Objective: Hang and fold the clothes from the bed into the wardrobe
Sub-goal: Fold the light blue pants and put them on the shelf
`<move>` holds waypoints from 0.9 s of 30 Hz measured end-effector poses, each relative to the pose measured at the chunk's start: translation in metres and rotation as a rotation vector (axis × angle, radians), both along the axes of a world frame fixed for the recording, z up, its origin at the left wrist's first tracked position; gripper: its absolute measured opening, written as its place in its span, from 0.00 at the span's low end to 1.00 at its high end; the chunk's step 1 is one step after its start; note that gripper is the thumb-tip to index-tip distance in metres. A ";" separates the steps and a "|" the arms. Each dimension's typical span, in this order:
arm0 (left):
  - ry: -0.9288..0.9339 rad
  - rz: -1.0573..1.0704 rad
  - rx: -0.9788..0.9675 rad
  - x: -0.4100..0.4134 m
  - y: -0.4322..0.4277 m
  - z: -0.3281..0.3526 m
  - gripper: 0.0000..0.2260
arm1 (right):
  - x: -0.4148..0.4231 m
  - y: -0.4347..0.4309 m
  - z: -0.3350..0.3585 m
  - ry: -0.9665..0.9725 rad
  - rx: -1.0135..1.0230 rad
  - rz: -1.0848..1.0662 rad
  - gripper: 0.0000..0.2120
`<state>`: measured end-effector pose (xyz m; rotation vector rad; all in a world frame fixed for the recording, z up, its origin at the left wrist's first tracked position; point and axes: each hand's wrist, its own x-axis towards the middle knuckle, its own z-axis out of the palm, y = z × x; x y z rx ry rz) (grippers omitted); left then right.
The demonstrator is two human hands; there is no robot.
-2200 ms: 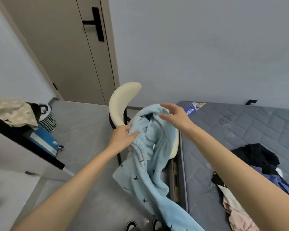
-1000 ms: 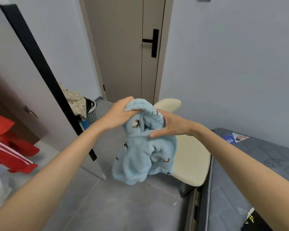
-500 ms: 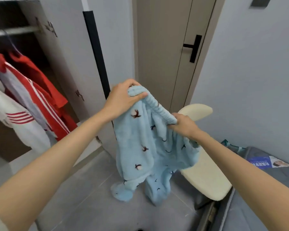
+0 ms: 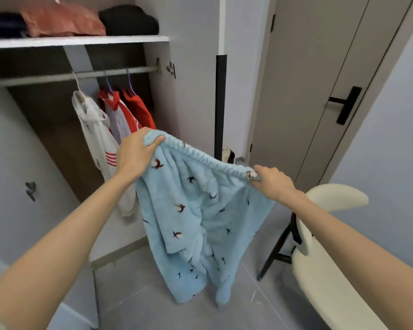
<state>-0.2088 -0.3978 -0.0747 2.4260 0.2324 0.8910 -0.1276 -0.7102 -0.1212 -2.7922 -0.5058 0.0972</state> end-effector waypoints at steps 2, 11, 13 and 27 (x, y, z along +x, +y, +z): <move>0.044 0.001 0.027 -0.015 0.025 -0.006 0.10 | 0.000 0.021 0.013 0.082 0.199 -0.005 0.13; 0.358 0.043 0.165 -0.068 0.107 -0.039 0.25 | -0.019 0.117 0.051 0.259 0.366 0.104 0.26; 0.413 0.050 0.207 -0.076 0.120 -0.044 0.27 | -0.023 0.128 0.045 0.106 0.274 0.120 0.22; 0.001 -0.367 0.189 -0.095 0.120 -0.024 0.19 | -0.038 0.148 0.033 -0.226 0.569 0.190 0.17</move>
